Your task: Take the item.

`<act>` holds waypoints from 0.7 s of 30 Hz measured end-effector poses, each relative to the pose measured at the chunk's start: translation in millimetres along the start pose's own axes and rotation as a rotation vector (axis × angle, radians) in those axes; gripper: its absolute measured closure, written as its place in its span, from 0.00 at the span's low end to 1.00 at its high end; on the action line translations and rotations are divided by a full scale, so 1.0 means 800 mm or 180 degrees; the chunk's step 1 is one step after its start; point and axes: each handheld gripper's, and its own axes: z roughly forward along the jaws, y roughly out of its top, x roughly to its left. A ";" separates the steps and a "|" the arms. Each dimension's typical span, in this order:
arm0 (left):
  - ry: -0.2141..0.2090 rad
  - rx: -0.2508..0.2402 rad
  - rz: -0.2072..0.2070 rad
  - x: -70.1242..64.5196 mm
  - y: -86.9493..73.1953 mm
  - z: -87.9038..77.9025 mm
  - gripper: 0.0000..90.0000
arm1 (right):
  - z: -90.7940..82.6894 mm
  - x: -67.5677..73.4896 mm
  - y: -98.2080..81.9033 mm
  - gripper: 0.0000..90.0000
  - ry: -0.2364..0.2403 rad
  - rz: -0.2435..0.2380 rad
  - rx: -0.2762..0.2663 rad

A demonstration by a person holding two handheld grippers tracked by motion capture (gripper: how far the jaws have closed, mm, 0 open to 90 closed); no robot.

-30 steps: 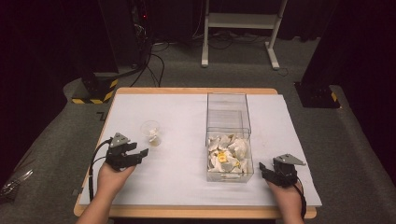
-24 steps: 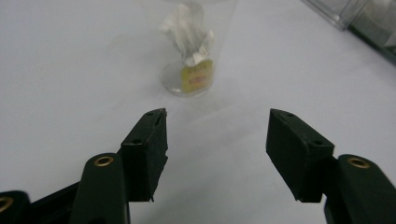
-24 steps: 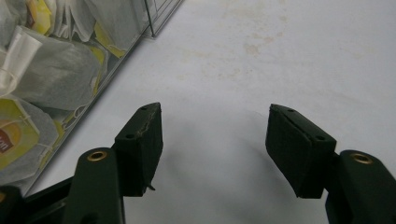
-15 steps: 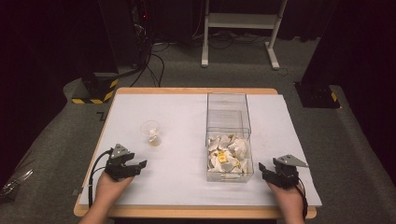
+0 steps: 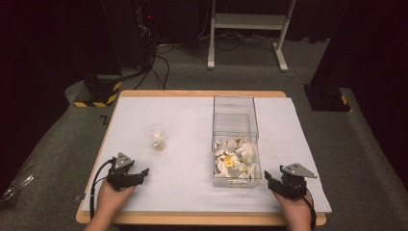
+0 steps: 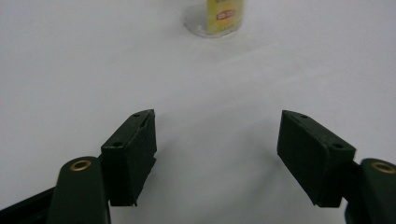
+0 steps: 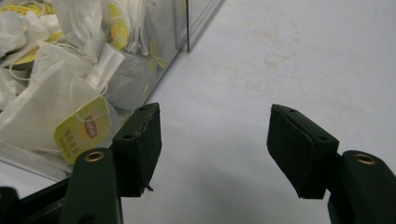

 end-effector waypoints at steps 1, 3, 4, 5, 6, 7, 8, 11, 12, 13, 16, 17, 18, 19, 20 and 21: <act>-0.0017 0.0011 -0.0026 0.000 -0.001 0.000 0.32 | -0.002 0.001 0.000 0.39 -0.0003 0.0007 0.0002; 0.0001 0.0027 -0.0023 0.000 -0.001 0.002 0.31 | -0.007 0.002 -0.002 0.39 -0.0009 0.0041 -0.0020; -0.0002 0.0030 -0.0047 -0.001 -0.001 0.003 0.30 | -0.010 0.003 -0.002 0.39 -0.0020 0.0060 -0.0020; -0.0001 0.0036 -0.0029 -0.001 0.000 0.003 0.29 | -0.012 0.005 -0.003 0.39 -0.0034 0.0070 -0.0020; -0.0005 0.0037 -0.0022 -0.001 0.000 0.004 0.28 | -0.013 0.005 -0.003 0.39 -0.0047 0.0058 -0.0025; 0.0016 0.0040 0.0017 -0.001 0.000 0.004 0.27 | -0.014 0.006 -0.003 0.39 -0.0057 0.0076 -0.0021; 0.0014 0.0033 0.0011 -0.002 -0.001 0.004 0.27 | -0.014 0.006 -0.002 0.39 -0.0062 0.0057 -0.0022; 0.0005 0.0027 0.0010 -0.002 -0.001 0.004 0.26 | -0.014 0.011 0.000 0.39 -0.0073 0.0046 -0.0023; 0.0005 0.0029 0.0007 -0.002 -0.001 0.004 0.26 | -0.015 0.012 0.000 0.39 -0.0067 0.0053 -0.0017; 0.0005 0.0035 0.0011 -0.002 -0.001 0.004 0.26 | -0.015 0.014 0.000 0.39 -0.0068 0.0035 -0.0028; -0.0009 0.0041 0.0018 -0.002 -0.001 0.004 0.25 | -0.016 0.016 -0.001 0.39 -0.0050 -0.0003 -0.0012; -0.0020 0.0043 0.0009 -0.003 -0.001 0.004 0.24 | -0.016 0.016 -0.002 0.39 -0.0042 0.0008 -0.0008; -0.0022 0.0045 0.0013 -0.003 -0.001 0.004 0.24 | -0.016 0.015 -0.003 0.39 -0.0029 0.0006 -0.0012; -0.0021 0.0045 0.0011 -0.003 -0.001 0.004 0.24 | -0.016 0.015 -0.003 0.39 -0.0017 -0.0008 -0.0014; -0.0015 0.0052 0.0009 -0.003 -0.001 0.004 0.24 | -0.017 0.015 -0.004 0.39 -0.0006 -0.0008 -0.0008; -0.0015 0.0050 0.0004 -0.003 -0.001 0.004 0.24 | -0.017 0.015 -0.005 0.39 0.0008 -0.0007 -0.0013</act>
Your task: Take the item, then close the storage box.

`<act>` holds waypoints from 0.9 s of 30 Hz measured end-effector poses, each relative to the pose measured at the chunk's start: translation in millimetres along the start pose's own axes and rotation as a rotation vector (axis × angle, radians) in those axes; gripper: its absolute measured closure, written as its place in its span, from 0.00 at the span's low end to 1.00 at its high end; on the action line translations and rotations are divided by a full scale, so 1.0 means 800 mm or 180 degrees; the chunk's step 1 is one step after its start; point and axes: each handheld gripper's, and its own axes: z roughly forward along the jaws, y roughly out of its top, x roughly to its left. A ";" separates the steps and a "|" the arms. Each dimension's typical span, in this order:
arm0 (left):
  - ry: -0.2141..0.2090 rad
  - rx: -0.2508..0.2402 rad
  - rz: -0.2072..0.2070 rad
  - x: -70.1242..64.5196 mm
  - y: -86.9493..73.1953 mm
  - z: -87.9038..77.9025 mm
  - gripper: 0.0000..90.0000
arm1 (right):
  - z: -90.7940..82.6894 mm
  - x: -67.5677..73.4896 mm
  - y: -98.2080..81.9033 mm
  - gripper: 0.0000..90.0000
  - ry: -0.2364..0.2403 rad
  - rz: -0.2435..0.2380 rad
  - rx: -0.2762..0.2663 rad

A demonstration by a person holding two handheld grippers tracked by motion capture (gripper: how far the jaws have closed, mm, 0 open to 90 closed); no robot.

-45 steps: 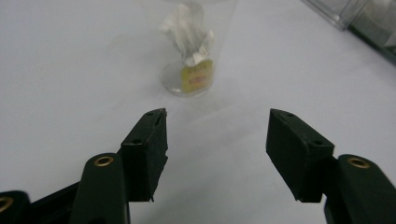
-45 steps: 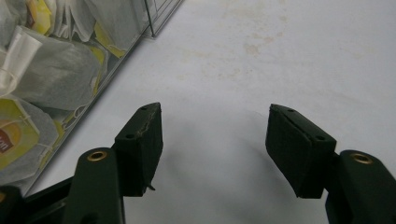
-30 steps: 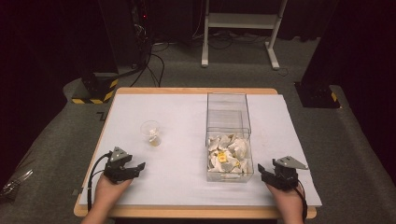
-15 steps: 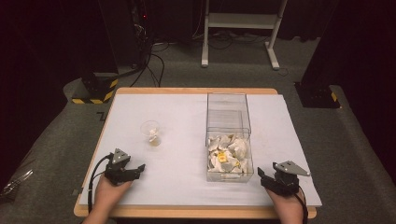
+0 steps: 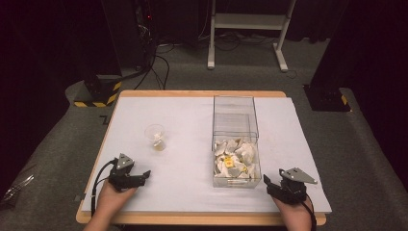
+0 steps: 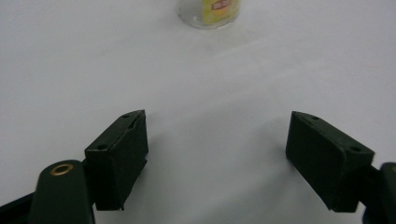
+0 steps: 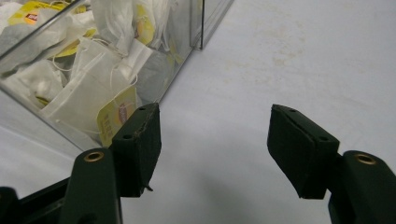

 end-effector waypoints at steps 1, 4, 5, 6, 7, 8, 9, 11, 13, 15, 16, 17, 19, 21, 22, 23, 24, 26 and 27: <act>-0.0001 -0.0004 -0.0002 0.000 0.000 0.000 0.23 | -0.001 0.000 -0.001 0.39 0.0013 -0.0012 -0.0007; -0.0007 -0.0002 -0.0004 0.000 0.000 0.000 0.23 | -0.006 0.000 -0.001 0.39 0.0029 0.0002 -0.0034; -0.0008 -0.0001 -0.0004 0.000 0.000 0.000 0.23 | -0.008 0.000 -0.001 0.39 0.0028 0.0007 -0.0045; -0.0011 0.0006 0.0003 0.000 0.000 0.000 0.23 | -0.010 0.000 -0.001 0.39 0.0029 -0.0001 -0.0058; -0.0016 0.0003 0.0005 0.001 0.000 0.001 0.22 | -0.012 0.000 -0.001 0.39 0.0024 0.0022 -0.0070; -0.0021 0.0004 0.0005 0.001 0.000 0.001 0.22 | -0.014 0.000 -0.002 0.39 0.0027 0.0019 -0.0080; -0.0028 0.0009 0.0017 0.001 0.001 0.001 0.22 | -0.016 0.001 -0.003 0.39 0.0025 0.0022 -0.0086; -0.0036 0.0021 0.0025 0.000 0.001 0.001 0.21 | -0.020 0.002 -0.004 0.39 0.0030 0.0010 -0.0090; -0.0045 0.0028 0.0016 0.001 0.001 0.001 0.21 | -0.022 0.003 -0.005 0.39 0.0022 0.0015 -0.0098; -0.0040 0.0042 0.0034 0.000 0.002 0.001 0.21 | -0.022 0.004 -0.004 0.39 0.0030 0.0060 -0.0109; -0.0043 0.0041 0.0031 0.000 0.002 0.001 0.20 | -0.022 0.004 -0.004 0.38 0.0035 0.0033 -0.0112; -0.0044 0.0040 0.0031 0.001 0.002 0.001 0.20 | -0.022 0.007 -0.004 0.38 0.0030 0.0042 -0.0104; -0.0043 0.0041 0.0046 0.001 0.002 0.002 0.20 | -0.023 0.010 -0.004 0.38 0.0041 0.0001 -0.0109; -0.0130 0.0085 0.0087 0.002 0.004 0.004 0.15 | -0.025 0.012 -0.004 0.38 0.0038 -0.0024 -0.0110; -0.0160 0.0105 0.0103 0.001 0.004 0.005 0.12 | -0.027 0.013 -0.004 0.38 0.0031 -0.0034 -0.0105; -0.0146 0.0115 0.0136 0.000 0.004 0.005 0.10 | -0.028 0.014 -0.005 0.38 0.0025 -0.0040 -0.0105; -0.0145 0.0111 0.0130 0.000 0.004 0.005 0.09 | -0.028 0.013 -0.006 0.38 0.0029 -0.0042 -0.0102; -0.0138 0.0108 0.0125 -0.001 0.004 0.005 0.09 | -0.030 0.013 -0.007 0.38 0.0036 -0.0027 -0.0106; -0.0136 0.0109 0.0116 -0.001 0.004 0.006 0.09 | -0.031 0.012 -0.008 0.38 0.0041 -0.0031 -0.0107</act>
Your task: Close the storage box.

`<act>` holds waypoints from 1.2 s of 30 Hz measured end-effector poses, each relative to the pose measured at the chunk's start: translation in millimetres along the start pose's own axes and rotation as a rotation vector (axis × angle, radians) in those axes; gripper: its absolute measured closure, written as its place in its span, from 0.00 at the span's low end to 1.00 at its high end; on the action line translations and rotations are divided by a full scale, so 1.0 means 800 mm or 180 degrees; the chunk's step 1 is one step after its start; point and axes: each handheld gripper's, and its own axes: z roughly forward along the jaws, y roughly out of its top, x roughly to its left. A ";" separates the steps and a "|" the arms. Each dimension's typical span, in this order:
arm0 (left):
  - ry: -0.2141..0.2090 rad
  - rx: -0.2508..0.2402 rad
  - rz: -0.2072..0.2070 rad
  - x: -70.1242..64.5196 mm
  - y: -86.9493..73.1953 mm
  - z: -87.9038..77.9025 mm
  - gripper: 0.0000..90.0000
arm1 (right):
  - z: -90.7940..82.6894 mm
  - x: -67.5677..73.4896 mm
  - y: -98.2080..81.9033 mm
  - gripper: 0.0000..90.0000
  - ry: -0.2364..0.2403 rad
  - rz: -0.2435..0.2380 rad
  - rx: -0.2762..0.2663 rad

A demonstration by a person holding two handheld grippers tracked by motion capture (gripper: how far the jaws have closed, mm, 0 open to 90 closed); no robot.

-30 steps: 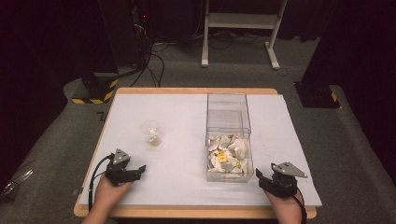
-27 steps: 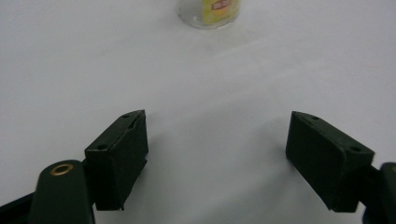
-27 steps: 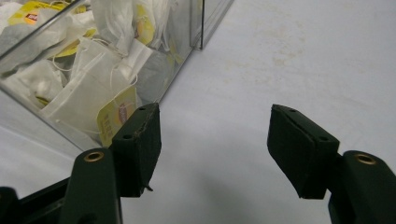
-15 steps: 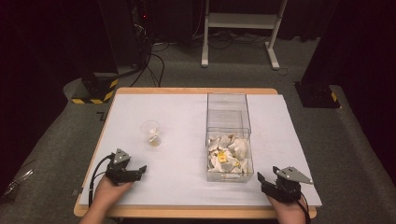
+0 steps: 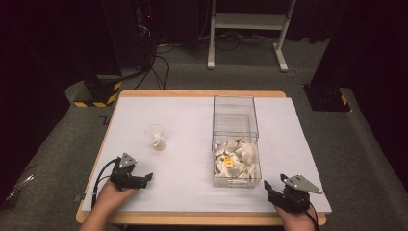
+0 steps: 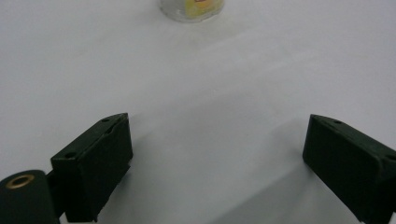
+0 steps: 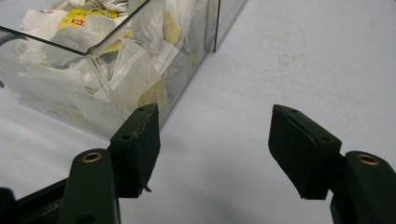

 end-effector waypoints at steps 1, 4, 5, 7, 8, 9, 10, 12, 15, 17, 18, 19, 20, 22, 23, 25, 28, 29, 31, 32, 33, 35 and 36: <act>0.0002 -0.0003 -0.0002 0.000 0.000 0.000 0.09 | -0.001 0.000 0.000 0.38 0.0004 -0.0004 -0.0008; 0.0004 -0.0005 -0.0006 0.000 0.000 0.000 0.09 | -0.004 0.000 0.000 0.38 0.0026 -0.0003 -0.0024; 0.0004 -0.0005 -0.0002 0.000 0.000 0.000 0.09 | -0.004 0.001 0.000 0.38 0.0018 -0.0015 -0.0026; 0.0011 -0.0004 -0.0005 0.000 0.000 0.000 0.10 | -0.005 0.002 0.000 0.38 0.0029 -0.0022 -0.0013; 0.0013 -0.0001 -0.0010 0.000 0.000 0.000 0.10 | -0.005 0.003 0.000 0.38 0.0028 -0.0025 -0.0014; 0.0019 -0.0003 -0.0008 0.000 0.001 0.000 0.10 | -0.005 0.003 0.000 0.38 0.0032 -0.0026 -0.0011; 0.0025 -0.0001 -0.0006 0.000 0.001 0.000 0.10 | -0.006 0.003 -0.001 0.38 0.0042 -0.0024 -0.0007; 0.0026 -0.0001 -0.0006 0.001 0.001 0.000 0.10 | -0.006 0.004 -0.001 0.38 0.0060 -0.0021 -0.0003; 0.0028 0.0002 0.0005 0.002 0.001 0.001 0.09 | -0.006 0.005 -0.002 0.38 0.0121 -0.0017 0.0003; 0.0022 0.0006 0.0003 0.002 0.002 0.001 0.09 | -0.006 0.007 -0.003 0.38 0.0149 -0.0025 0.0014; 0.0014 0.0011 -0.0010 0.002 0.002 0.001 0.09 | -0.006 0.008 -0.003 0.38 0.0159 -0.0034 0.0020; 0.0015 0.0010 -0.0003 0.002 0.002 0.001 0.09 | -0.006 0.009 -0.003 0.38 0.0167 -0.0046 0.0017; 0.0009 0.0020 -0.0006 0.002 0.003 0.001 0.09 | -0.005 0.010 -0.003 0.38 0.0176 -0.0065 0.0019; 0.0008 0.0021 -0.0023 0.002 0.003 0.002 0.09 | -0.005 0.013 -0.003 0.38 0.0189 -0.0054 0.0035; 0.0013 0.0036 -0.0027 0.002 0.004 0.002 0.09 | -0.005 0.015 -0.004 0.38 0.0199 -0.0068 0.0041; 0.0014 0.0036 -0.0021 0.003 0.004 0.002 0.10 | -0.004 0.017 -0.004 0.38 0.0215 -0.0102 0.0049; 0.0015 0.0037 -0.0024 0.003 0.005 0.002 0.10 | -0.003 0.022 -0.003 0.37 0.0227 -0.0122 0.0047; 0.0016 0.0038 -0.0024 0.003 0.005 0.002 0.10 | -0.002 0.023 -0.003 0.36 0.0233 -0.0129 0.0058; 0.0014 0.0042 -0.0021 0.003 0.005 0.002 0.10 | -0.001 0.026 -0.003 0.34 0.0249 -0.0132 0.0059; 0.0018 0.0037 -0.0022 0.003 0.005 0.002 0.10 | 0.000 0.027 -0.003 0.34 0.0259 -0.0150 0.0052; 0.0015 0.0040 -0.0023 0.003 0.005 0.002 0.10 | 0.000 0.028 -0.002 0.32 0.0265 -0.0133 0.0054; 0.0016 0.0037 -0.0024 0.003 0.004 0.002 0.10 | 0.002 0.030 -0.002 0.31 0.0279 -0.0152 0.0045; 0.0017 0.0033 -0.0024 0.003 0.004 0.002 0.10 | 0.002 0.030 -0.002 0.30 0.0284 -0.0166 0.0042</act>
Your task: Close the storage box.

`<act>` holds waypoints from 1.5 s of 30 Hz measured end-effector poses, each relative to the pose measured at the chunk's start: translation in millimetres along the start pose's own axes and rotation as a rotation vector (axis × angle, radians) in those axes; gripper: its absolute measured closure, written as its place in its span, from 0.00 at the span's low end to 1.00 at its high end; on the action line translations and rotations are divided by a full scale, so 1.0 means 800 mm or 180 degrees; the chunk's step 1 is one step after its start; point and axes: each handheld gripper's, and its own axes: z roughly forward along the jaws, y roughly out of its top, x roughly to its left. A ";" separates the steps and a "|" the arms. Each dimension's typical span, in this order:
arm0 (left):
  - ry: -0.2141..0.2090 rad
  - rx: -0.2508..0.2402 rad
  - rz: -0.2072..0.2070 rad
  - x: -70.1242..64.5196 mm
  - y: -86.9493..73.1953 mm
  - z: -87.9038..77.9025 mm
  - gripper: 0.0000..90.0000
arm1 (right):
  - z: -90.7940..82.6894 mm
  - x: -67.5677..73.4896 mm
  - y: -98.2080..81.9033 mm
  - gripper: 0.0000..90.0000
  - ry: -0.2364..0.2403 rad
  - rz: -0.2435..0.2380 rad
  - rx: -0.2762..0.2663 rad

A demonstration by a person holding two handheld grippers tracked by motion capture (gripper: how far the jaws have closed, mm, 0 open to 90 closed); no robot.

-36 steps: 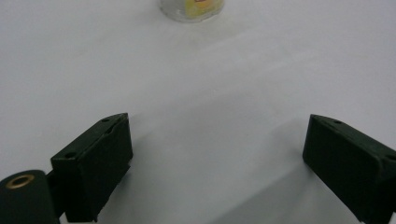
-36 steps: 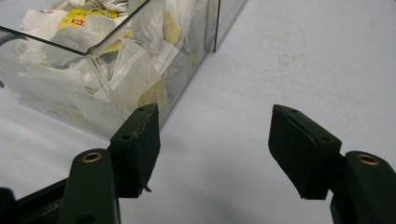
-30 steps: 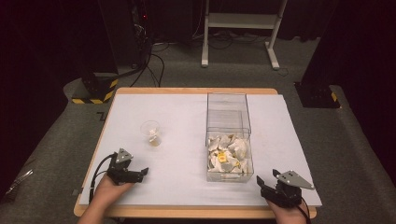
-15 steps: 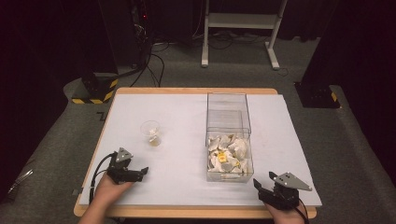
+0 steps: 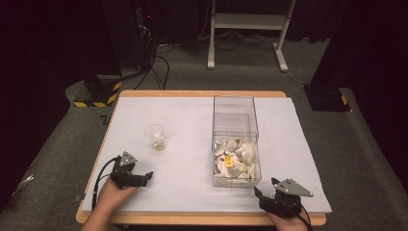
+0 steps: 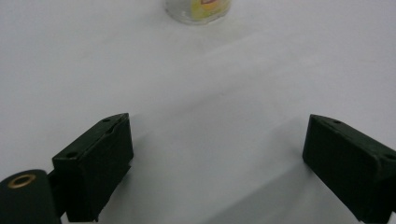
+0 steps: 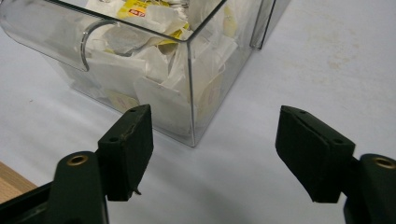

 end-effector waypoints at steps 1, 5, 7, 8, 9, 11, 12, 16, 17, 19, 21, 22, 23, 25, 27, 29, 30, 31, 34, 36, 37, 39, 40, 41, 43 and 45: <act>0.0005 -0.0001 0.0001 0.000 0.000 0.000 0.10 | 0.001 0.000 0.000 0.29 0.0004 -0.0010 -0.0004; 0.0009 -0.0011 0.0000 0.000 -0.001 0.000 0.10 | 0.003 0.002 0.001 0.26 0.0023 0.0017 -0.0015; 0.0012 -0.0014 0.0000 0.000 -0.001 0.000 0.10 | 0.004 0.003 0.002 0.25 0.0033 -0.0013 -0.0026; 0.0014 -0.0014 0.0000 0.000 -0.001 0.000 0.10 | 0.004 0.003 0.002 0.25 0.0037 -0.0005 -0.0030; 0.0015 -0.0015 0.0001 0.000 -0.001 0.000 0.10 | 0.004 0.004 0.002 0.24 0.0040 -0.0006 -0.0034; 0.0014 -0.0022 0.0003 0.000 -0.001 0.000 0.10 | 0.005 0.005 0.003 0.24 0.0038 -0.0005 -0.0043; 0.0018 -0.0025 -0.0005 0.000 -0.001 0.000 0.11 | 0.005 0.005 0.003 0.23 0.0040 -0.0007 -0.0049; 0.0021 -0.0025 0.0002 0.000 -0.002 -0.001 0.11 | 0.008 0.007 0.004 0.23 0.0053 -0.0017 -0.0043; 0.0023 -0.0028 0.0002 0.000 -0.002 -0.001 0.11 | 0.009 0.006 0.005 0.23 0.0055 -0.0024 -0.0049; 0.0023 -0.0029 -0.0003 -0.001 -0.002 -0.001 0.11 | 0.010 0.006 0.005 0.23 0.0055 -0.0001 -0.0054; 0.0029 -0.0038 -0.0010 -0.001 -0.002 -0.001 0.11 | 0.011 0.006 0.006 0.23 0.0046 0.0005 -0.0060; 0.0030 -0.0041 -0.0016 -0.001 -0.003 -0.001 0.11 | 0.012 0.006 0.007 0.23 0.0051 0.0002 -0.0062; 0.0036 -0.0043 -0.0020 -0.001 -0.003 -0.002 0.11 | 0.012 0.006 0.007 0.23 0.0051 -0.0002 -0.0064; 0.0047 -0.0056 -0.0025 -0.001 -0.004 -0.002 0.12 | 0.014 0.006 0.008 0.23 0.0050 -0.0002 -0.0059; 0.0054 -0.0067 -0.0027 -0.001 -0.005 -0.003 0.12 | 0.016 0.006 0.008 0.22 0.0049 -0.0026 -0.0061; 0.0058 -0.0076 -0.0031 -0.001 -0.006 -0.003 0.13 | 0.018 0.007 0.009 0.22 0.0048 -0.0021 -0.0069; 0.0057 -0.0082 -0.0046 -0.002 -0.006 -0.004 0.13 | 0.018 0.007 0.010 0.22 0.0046 -0.0030 -0.0073; 0.0059 -0.0085 -0.0048 -0.002 -0.006 -0.004 0.13 | 0.019 0.007 0.010 0.22 0.0046 -0.0036 -0.0079; 0.0068 -0.0092 -0.0050 -0.002 -0.007 -0.004 0.13 | 0.021 0.008 0.011 0.21 0.0037 -0.0041 -0.0082; 0.0071 -0.0095 -0.0053 -0.002 -0.007 -0.004 0.13 | 0.022 0.008 0.011 0.20 0.0031 -0.0037 -0.0081; 0.0073 -0.0098 -0.0054 -0.002 -0.007 -0.004 0.13 | 0.022 0.008 0.011 0.20 0.0034 -0.0037 -0.0080; 0.0076 -0.0101 -0.0059 -0.002 -0.007 -0.004 0.13 | 0.023 0.008 0.011 0.20 0.0032 -0.0043 -0.0082; 0.0078 -0.0103 -0.0057 -0.002 -0.008 -0.004 0.13 | 0.023 0.007 0.012 0.20 0.0029 -0.0050 -0.0091; 0.0081 -0.0101 -0.0050 -0.002 -0.008 -0.005 0.13 | 0.023 0.008 0.012 0.20 0.0028 -0.0042 -0.0090; 0.0095 -0.0110 -0.0062 -0.003 -0.008 -0.005 0.14 | 0.024 0.008 0.013 0.19 0.0030 -0.0036 -0.0088; 0.0098 -0.0111 -0.0060 -0.003 -0.009 -0.005 0.14 | 0.026 0.007 0.013 0.19 0.0037 -0.0066 -0.0094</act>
